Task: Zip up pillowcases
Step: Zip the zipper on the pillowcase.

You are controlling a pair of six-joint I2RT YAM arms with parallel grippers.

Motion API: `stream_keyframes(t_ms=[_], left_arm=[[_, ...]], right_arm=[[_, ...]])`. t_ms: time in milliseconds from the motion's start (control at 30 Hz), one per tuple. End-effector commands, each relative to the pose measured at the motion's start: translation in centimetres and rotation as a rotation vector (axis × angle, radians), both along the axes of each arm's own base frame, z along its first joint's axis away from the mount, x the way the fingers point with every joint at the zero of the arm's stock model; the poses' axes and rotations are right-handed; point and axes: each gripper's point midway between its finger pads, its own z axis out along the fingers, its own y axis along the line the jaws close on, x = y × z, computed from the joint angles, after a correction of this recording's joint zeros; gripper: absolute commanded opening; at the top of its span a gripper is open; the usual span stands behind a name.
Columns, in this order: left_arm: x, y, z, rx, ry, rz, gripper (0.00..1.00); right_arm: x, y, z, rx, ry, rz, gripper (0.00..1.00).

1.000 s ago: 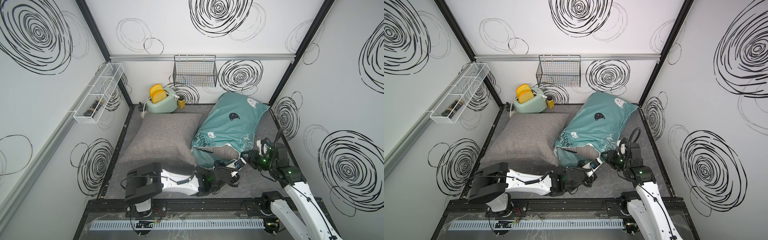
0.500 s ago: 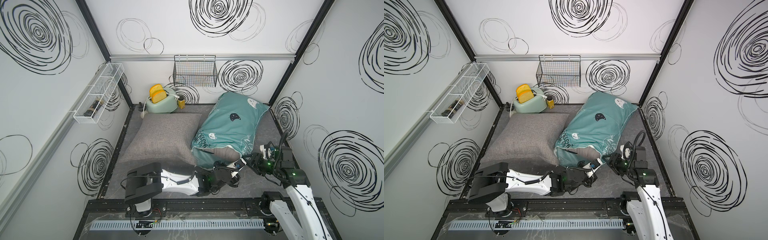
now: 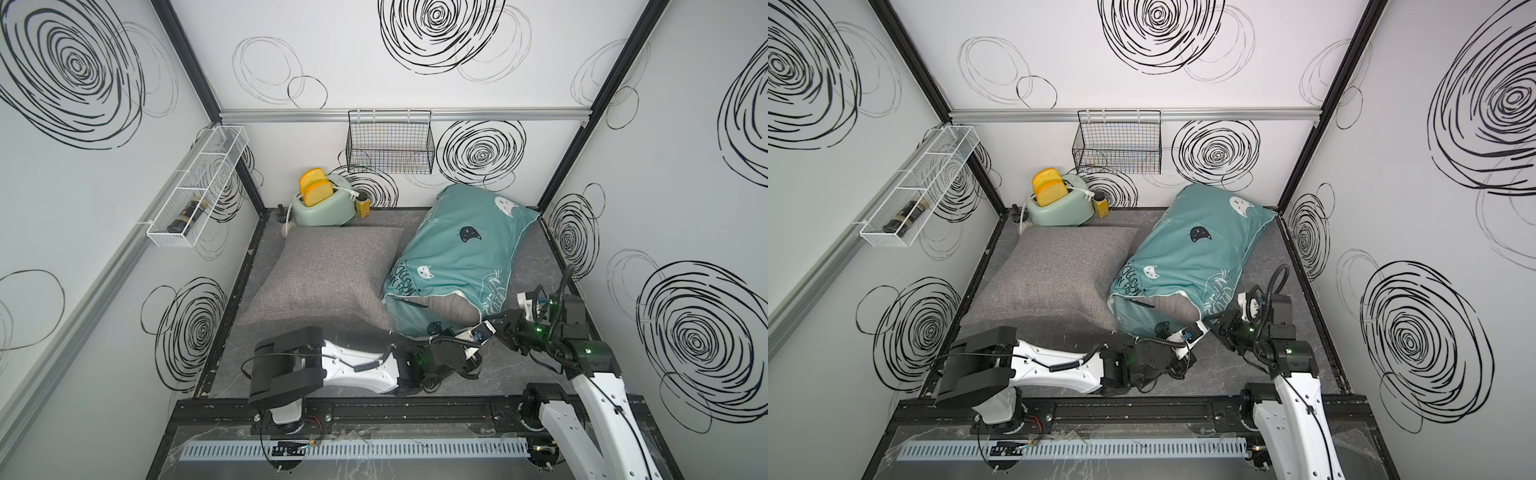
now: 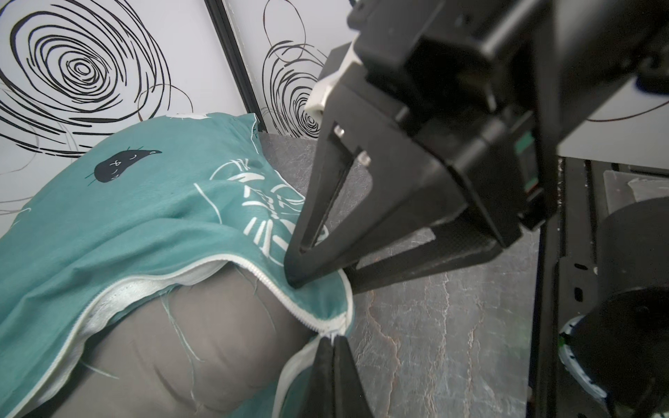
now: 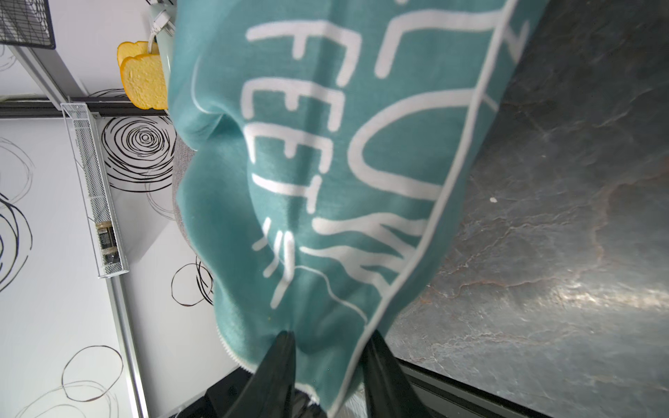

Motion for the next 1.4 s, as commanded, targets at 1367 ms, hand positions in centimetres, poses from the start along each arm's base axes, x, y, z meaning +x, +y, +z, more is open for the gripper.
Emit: stream_keyframes(t_ms=[1367], left_arm=[[3.7,5.5,-1.5,-0.076,0.214,0.147,0.0]], right_arm=[[-0.5,-3.7,4.2,-0.343,-0.129,-0.005,0.0]])
